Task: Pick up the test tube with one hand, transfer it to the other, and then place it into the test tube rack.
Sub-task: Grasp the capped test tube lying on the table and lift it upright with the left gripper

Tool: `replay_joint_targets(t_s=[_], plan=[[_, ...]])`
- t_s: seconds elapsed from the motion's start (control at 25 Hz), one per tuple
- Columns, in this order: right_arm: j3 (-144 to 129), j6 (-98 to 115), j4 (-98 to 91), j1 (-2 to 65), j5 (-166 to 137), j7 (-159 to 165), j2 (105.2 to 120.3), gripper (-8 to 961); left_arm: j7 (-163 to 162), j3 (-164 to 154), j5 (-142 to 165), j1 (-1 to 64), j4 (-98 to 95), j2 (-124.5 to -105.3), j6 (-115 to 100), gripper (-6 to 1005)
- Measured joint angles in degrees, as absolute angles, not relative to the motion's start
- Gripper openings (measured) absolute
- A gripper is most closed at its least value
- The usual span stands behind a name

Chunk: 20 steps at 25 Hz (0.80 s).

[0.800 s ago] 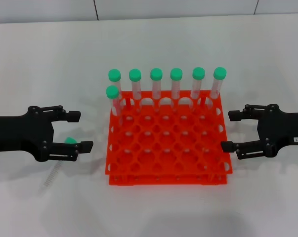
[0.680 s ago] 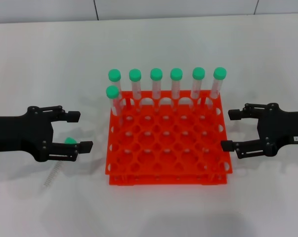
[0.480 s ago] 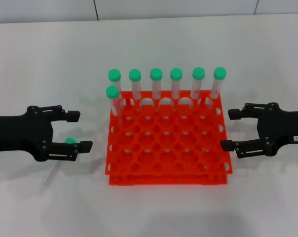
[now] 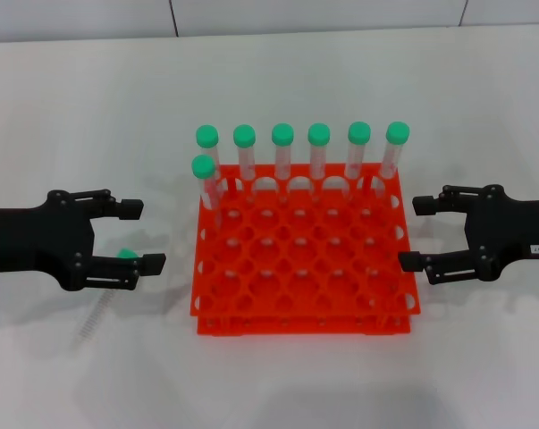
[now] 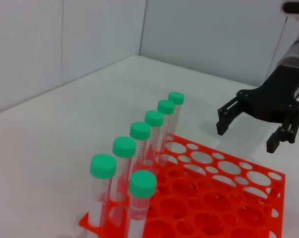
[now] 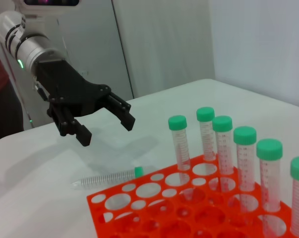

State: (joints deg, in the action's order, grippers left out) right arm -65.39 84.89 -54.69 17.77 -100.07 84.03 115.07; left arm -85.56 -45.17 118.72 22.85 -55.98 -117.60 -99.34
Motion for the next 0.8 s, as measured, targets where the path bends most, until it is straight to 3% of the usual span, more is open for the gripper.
replay_joint_targets(t_s=[0.8], plan=[[-66.9, 87.2, -54.8, 18.2, -96.7, 84.2, 115.13, 859, -108.1, -45.3, 128.5, 24.8, -61.2, -114.27, -102.9, 860]])
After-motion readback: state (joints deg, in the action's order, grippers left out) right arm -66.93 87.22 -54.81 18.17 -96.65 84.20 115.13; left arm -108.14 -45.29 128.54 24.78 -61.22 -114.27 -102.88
